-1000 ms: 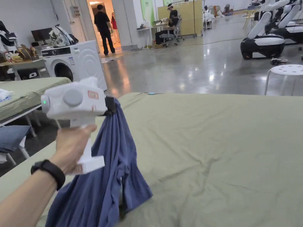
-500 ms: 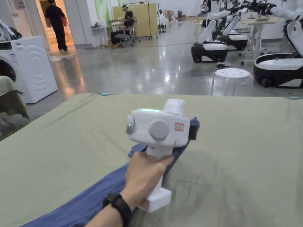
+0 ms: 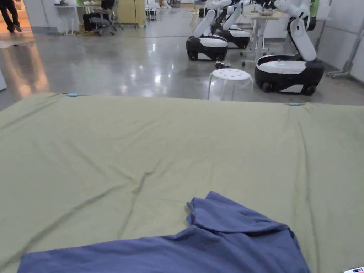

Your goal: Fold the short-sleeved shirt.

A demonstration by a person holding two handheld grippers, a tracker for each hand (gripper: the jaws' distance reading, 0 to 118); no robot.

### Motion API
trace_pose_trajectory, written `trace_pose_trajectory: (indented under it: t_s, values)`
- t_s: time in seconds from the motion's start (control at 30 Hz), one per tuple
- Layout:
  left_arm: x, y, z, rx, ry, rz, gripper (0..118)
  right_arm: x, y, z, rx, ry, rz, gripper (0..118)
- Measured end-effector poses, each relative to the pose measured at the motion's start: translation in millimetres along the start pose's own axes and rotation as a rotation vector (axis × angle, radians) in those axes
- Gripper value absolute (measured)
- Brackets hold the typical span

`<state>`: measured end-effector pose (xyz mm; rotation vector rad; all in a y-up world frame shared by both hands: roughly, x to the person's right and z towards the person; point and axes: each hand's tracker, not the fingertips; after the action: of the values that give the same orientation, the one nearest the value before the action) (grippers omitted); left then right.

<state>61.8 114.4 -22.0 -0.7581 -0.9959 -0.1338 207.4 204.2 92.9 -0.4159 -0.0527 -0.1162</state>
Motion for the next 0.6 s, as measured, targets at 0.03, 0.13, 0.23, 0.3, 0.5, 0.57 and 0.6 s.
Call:
trace_pose_trajectory:
  t_s: [0.03,0.13,0.23,0.3,0.5,0.57,0.6]
  values:
    - [-10.7,2.1,8.0,0.008,-0.026,0.016,10,-1.3,-1.7,-0.1,0.001,0.011,-0.005,0]
    - [-37.2,13.3,46.7,0.086,-0.072,0.081,39,-6.5,-1.2,0.5,0.009,0.04,-0.01,0]
    - [-56.6,20.1,114.4,0.231,0.104,0.052,60,-13.5,3.8,-0.3,0.028,0.06,0.0,0]
    - [-64.7,15.8,166.9,0.339,0.244,0.003,61,-18.4,8.6,0.4,0.043,0.077,0.007,0]
    - [-55.2,-27.7,303.5,0.572,0.689,-0.039,61,-33.1,19.5,1.3,0.086,0.126,0.056,0]
    - [-51.8,-44.2,332.2,0.585,0.762,0.005,61,-40.3,22.2,1.0,0.097,0.133,0.088,0]
    - [-49.5,-50.9,344.5,0.581,0.804,0.024,60,-44.2,23.6,0.6,0.101,0.138,0.104,0]
